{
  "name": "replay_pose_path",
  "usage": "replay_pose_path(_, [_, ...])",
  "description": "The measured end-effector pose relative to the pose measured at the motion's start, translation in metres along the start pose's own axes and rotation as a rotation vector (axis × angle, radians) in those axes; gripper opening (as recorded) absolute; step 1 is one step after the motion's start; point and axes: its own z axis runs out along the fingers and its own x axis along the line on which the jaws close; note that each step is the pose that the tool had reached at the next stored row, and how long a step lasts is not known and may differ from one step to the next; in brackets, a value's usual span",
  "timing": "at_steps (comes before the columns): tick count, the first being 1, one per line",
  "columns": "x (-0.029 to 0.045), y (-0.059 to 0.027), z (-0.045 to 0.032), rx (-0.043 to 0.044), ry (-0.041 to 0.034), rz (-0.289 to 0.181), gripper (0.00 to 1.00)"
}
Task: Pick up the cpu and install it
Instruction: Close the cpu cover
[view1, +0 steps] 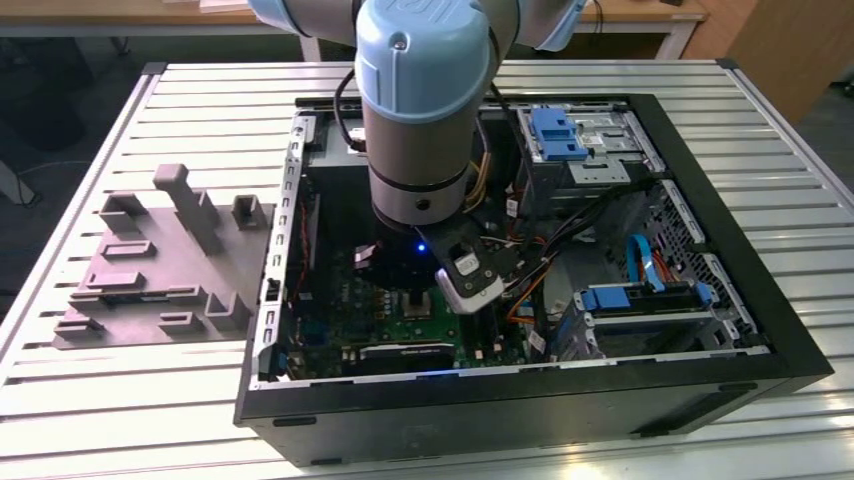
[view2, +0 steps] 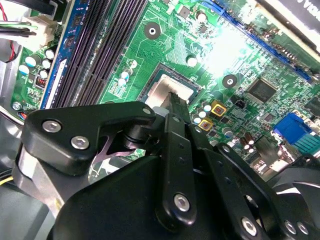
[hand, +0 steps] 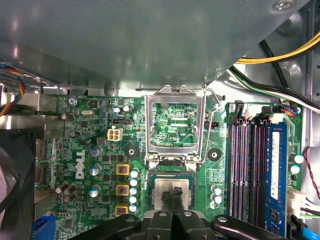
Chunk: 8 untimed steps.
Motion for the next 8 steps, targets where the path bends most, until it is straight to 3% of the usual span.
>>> replay_pose_path(8, [0.0, 0.0, 0.0, 0.0, 0.0002, 0.0, 0.11])
